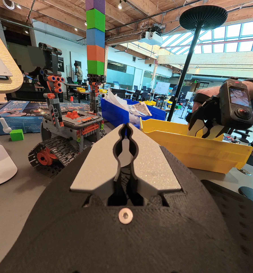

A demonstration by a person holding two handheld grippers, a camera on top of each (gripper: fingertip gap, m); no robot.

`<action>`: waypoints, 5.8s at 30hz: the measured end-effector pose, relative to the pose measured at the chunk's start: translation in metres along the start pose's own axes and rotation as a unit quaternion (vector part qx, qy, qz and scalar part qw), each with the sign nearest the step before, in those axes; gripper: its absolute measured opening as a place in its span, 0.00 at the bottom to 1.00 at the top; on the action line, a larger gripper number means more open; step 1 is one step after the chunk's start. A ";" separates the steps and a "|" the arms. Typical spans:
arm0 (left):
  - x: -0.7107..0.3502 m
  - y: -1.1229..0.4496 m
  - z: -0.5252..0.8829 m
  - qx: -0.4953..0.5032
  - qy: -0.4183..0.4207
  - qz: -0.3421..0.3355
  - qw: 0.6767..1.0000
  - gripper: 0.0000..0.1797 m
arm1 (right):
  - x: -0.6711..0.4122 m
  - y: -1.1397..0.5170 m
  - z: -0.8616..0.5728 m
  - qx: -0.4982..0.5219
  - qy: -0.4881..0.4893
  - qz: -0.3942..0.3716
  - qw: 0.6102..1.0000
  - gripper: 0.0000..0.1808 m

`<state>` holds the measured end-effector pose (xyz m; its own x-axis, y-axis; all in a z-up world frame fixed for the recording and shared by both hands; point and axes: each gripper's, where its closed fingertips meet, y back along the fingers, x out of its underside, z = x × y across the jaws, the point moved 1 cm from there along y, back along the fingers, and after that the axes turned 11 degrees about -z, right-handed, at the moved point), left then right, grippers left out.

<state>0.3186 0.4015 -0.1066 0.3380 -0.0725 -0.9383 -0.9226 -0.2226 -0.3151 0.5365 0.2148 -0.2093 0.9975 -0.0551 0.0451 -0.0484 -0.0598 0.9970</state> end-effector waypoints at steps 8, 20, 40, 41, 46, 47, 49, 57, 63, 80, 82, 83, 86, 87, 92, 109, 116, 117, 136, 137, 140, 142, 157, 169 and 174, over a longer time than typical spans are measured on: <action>-0.001 -0.001 -0.011 0.025 0.002 -0.001 1.000 0.00 | -0.012 0.048 -0.029 0.078 -0.102 -0.158 0.979 0.13; -0.015 -0.037 -0.108 0.176 -0.005 0.013 0.984 0.08 | -0.077 0.198 -0.077 0.103 -0.197 -0.631 0.744 0.13; -0.044 -0.061 -0.135 0.209 0.012 -0.001 0.978 0.14 | -0.143 0.210 -0.079 0.010 -0.138 -0.706 0.694 0.13; -0.044 -0.060 -0.133 0.207 0.010 -0.005 0.978 0.13 | -0.144 0.210 -0.080 0.007 -0.140 -0.708 0.692 0.13; -0.045 -0.057 -0.130 0.206 0.029 -0.003 0.978 0.13 | -0.147 0.202 -0.082 0.023 -0.133 -0.686 0.715 0.18; -0.045 -0.057 -0.130 0.209 0.030 0.003 0.977 0.13 | -0.148 0.200 -0.083 0.034 -0.129 -0.677 0.724 0.17; -0.047 -0.057 -0.129 0.207 0.016 0.009 0.978 0.13 | -0.150 0.200 -0.084 0.047 -0.124 -0.671 0.730 0.14; -0.056 -0.053 -0.127 0.219 0.009 0.012 0.976 0.16 | -0.145 0.224 -0.097 0.074 -0.116 -0.673 0.727 0.13; -0.022 -0.039 -0.084 0.161 -0.042 0.043 0.985 0.08 | -0.112 0.336 -0.137 0.171 -0.104 -0.682 0.703 0.14; 0.027 -0.025 -0.033 0.074 -0.064 0.081 0.992 0.03 | -0.080 0.540 -0.291 0.257 -0.175 -0.668 0.676 0.13; 0.029 -0.025 -0.033 0.075 -0.065 0.084 0.992 0.03 | -0.080 0.538 -0.301 0.246 -0.189 -0.665 0.679 0.14; 0.029 -0.025 -0.032 0.075 -0.064 0.086 0.991 0.03 | -0.080 0.535 -0.305 0.244 -0.194 -0.662 0.682 0.14; 0.030 -0.026 -0.033 0.077 -0.063 0.087 0.991 0.03 | -0.079 0.528 -0.315 0.230 -0.210 -0.657 0.686 0.14; 0.031 -0.026 -0.033 0.078 -0.062 0.088 0.991 0.03 | -0.078 0.526 -0.317 0.227 -0.215 -0.658 0.685 0.14; 0.032 -0.026 -0.033 0.081 -0.058 0.089 0.991 0.03 | -0.076 0.516 -0.324 0.215 -0.226 -0.649 0.694 0.14; 0.032 -0.026 -0.033 0.086 -0.051 0.087 0.991 0.03 | -0.079 0.509 -0.331 0.190 -0.239 -0.650 0.696 0.17; 0.031 -0.026 -0.031 0.086 -0.046 0.084 0.992 0.03 | -0.062 0.530 -0.317 0.227 -0.229 -0.673 0.665 0.26; 0.031 -0.025 -0.031 0.086 -0.046 0.083 0.992 0.03 | -0.059 0.533 -0.309 0.239 -0.222 -0.675 0.662 0.26; 0.024 -0.024 -0.035 0.091 -0.045 0.068 0.993 0.03 | -0.055 0.170 -0.098 0.149 -0.118 -0.344 0.920 0.22; 0.024 -0.024 -0.035 0.090 -0.045 0.069 0.992 0.03 | -0.051 0.149 -0.088 0.126 -0.115 -0.323 0.931 0.23; 0.025 -0.023 -0.035 0.088 -0.046 0.070 0.993 0.03 | -0.041 0.098 -0.053 0.047 -0.117 -0.275 0.953 0.23; 0.025 -0.023 -0.035 0.088 -0.047 0.071 0.993 0.03 | -0.038 0.073 -0.031 0.014 -0.128 -0.246 0.961 0.23; 0.029 -0.025 -0.035 0.084 -0.054 0.080 0.992 0.03 | -0.024 0.006 0.005 0.004 -0.216 -0.171 0.961 0.14; 0.030 -0.026 -0.032 0.075 -0.049 0.079 0.993 0.03 | -0.031 0.204 -0.105 0.227 -0.228 -0.464 0.826 0.14; 0.029 -0.025 -0.031 0.069 -0.048 0.077 0.993 0.02 | -0.038 0.330 -0.150 0.300 -0.184 -0.581 0.734 0.14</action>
<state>0.3573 0.3750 -0.1219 0.1775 -0.0016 -0.9841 -0.9810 -0.0802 -0.1768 0.4909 0.3463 0.1273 0.3067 0.1213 -0.9440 0.6999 -0.7009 0.1373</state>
